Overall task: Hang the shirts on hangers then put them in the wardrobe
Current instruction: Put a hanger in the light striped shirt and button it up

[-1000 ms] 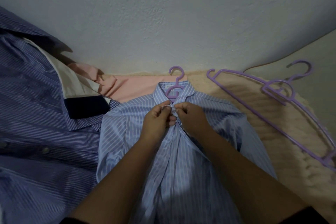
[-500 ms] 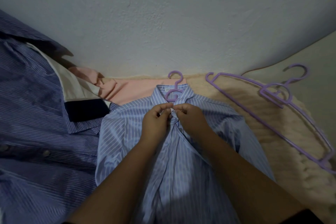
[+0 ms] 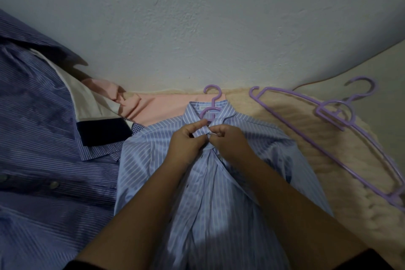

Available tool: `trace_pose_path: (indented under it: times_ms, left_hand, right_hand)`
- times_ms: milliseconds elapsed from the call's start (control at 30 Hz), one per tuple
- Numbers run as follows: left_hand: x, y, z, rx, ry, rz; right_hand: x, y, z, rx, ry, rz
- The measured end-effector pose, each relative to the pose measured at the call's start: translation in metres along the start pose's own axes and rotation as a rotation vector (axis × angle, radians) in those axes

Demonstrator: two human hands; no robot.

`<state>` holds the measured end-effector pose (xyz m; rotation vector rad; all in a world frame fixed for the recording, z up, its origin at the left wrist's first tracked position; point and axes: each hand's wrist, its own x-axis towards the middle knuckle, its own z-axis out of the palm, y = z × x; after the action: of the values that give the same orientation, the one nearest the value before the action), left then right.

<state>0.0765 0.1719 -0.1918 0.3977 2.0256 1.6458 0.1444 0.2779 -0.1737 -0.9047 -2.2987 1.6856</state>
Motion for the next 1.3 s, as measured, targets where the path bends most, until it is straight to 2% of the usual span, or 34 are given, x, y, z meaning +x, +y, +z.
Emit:
trace_pose_path:
  times_ms: [200, 300, 400, 467, 567, 767, 933, 1067, 1300]
  left_hand:
    - [0.003, -0.005, 0.0, -0.12, 0.02, -0.083]
    - [-0.002, -0.001, 0.005, -0.336, 0.029, -0.12]
    - [-0.003, 0.004, 0.009, -0.392, 0.083, -0.156]
    - [-0.001, 0.004, 0.007, -0.357, 0.118, -0.206]
    - [-0.002, 0.004, 0.003, -0.277, 0.084, -0.23]
    - [-0.009, 0.009, 0.005, -0.179, 0.025, -0.185]
    - [-0.009, 0.002, -0.003, -0.151, 0.111, -0.213]
    - [-0.011, 0.014, -0.003, -0.134, 0.126, -0.147]
    - [-0.013, 0.028, 0.0, 0.129, 0.133, 0.058]
  right_hand:
    - [0.003, 0.002, -0.007, 0.128, -0.055, 0.092]
    - [0.003, -0.002, -0.005, 0.137, 0.016, 0.132]
    - [0.0, -0.006, -0.003, 0.06, 0.027, 0.122]
    - [0.002, -0.004, -0.004, 0.106, 0.02, 0.169]
    - [0.002, 0.001, -0.004, 0.03, -0.002, 0.177]
    - [-0.005, -0.002, 0.005, -0.07, 0.122, 0.006]
    - [-0.01, 0.002, -0.001, -0.052, 0.168, -0.079]
    - [-0.006, -0.006, -0.006, -0.13, 0.155, -0.169]
    - [0.005, -0.011, -0.008, -0.067, 0.065, -0.089]
